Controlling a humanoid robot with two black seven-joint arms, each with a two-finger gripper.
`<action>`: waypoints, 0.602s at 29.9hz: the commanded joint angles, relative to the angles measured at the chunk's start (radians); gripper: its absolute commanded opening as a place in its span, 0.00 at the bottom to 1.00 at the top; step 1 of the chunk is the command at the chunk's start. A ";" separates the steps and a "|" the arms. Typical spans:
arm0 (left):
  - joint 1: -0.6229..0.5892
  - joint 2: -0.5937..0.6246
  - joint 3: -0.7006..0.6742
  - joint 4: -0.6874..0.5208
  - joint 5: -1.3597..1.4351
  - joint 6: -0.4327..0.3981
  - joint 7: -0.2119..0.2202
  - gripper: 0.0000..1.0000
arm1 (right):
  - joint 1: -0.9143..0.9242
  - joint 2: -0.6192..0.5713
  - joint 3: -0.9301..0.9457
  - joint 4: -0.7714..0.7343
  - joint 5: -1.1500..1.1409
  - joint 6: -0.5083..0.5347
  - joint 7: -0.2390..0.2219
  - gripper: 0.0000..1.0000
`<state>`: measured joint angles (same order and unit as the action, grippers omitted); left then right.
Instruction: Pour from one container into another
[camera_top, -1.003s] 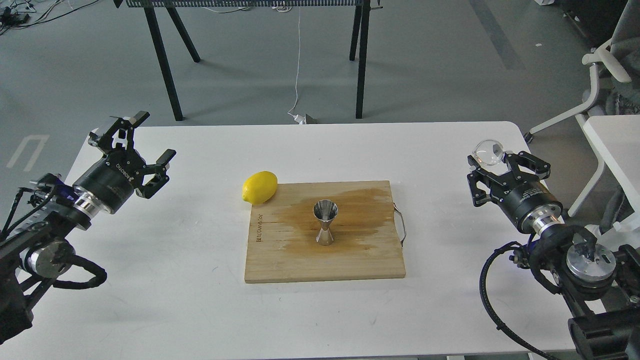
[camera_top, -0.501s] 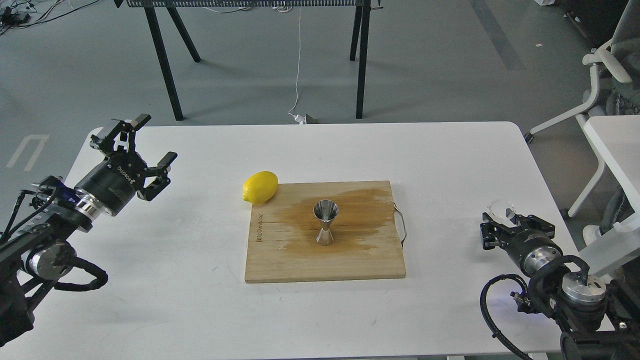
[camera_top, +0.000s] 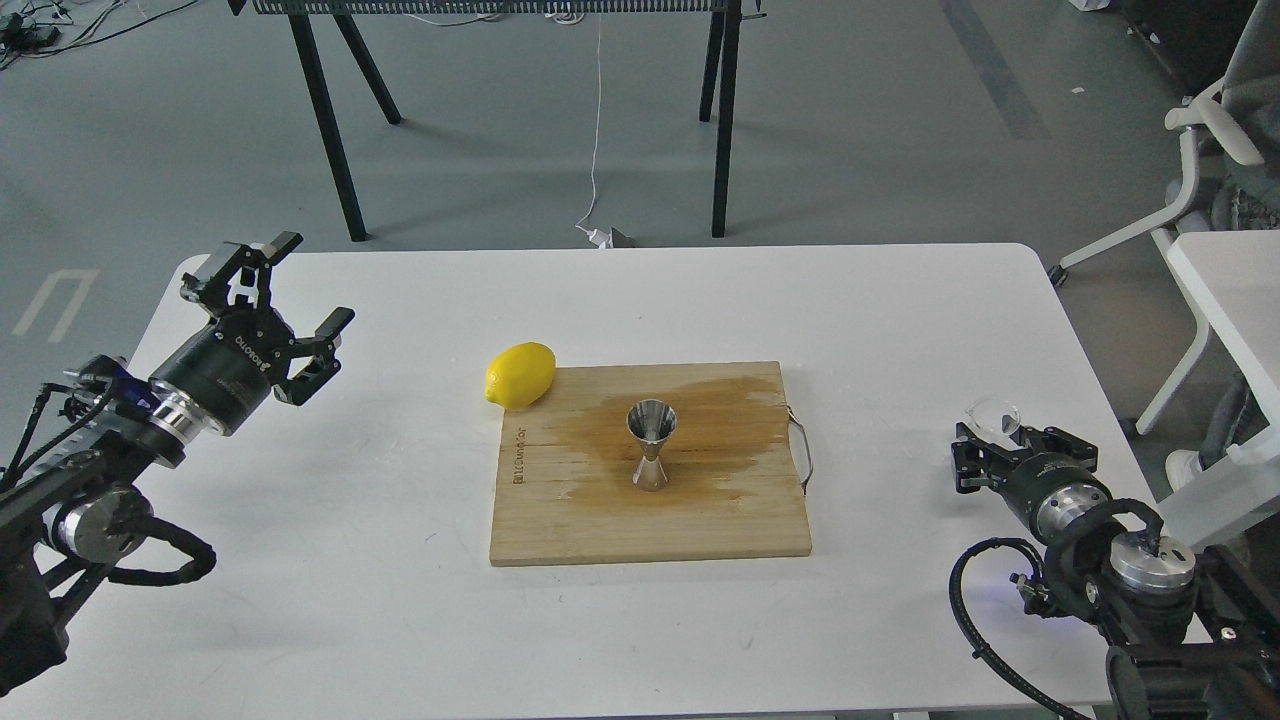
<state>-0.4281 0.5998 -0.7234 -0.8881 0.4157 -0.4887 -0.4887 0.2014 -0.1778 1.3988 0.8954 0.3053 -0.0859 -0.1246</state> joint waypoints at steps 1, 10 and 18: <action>0.000 0.000 -0.001 0.000 0.000 0.000 0.000 0.99 | 0.012 0.008 -0.007 -0.009 0.000 0.002 -0.001 0.46; 0.000 0.000 -0.001 0.003 0.000 0.000 0.000 0.99 | 0.023 0.015 -0.009 -0.047 0.000 0.006 -0.003 0.52; 0.000 0.000 -0.001 0.003 0.000 0.000 0.000 0.99 | 0.023 0.015 -0.009 -0.044 -0.002 0.008 -0.003 0.57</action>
<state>-0.4280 0.5998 -0.7241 -0.8850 0.4157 -0.4887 -0.4887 0.2249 -0.1626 1.3896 0.8486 0.3048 -0.0792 -0.1274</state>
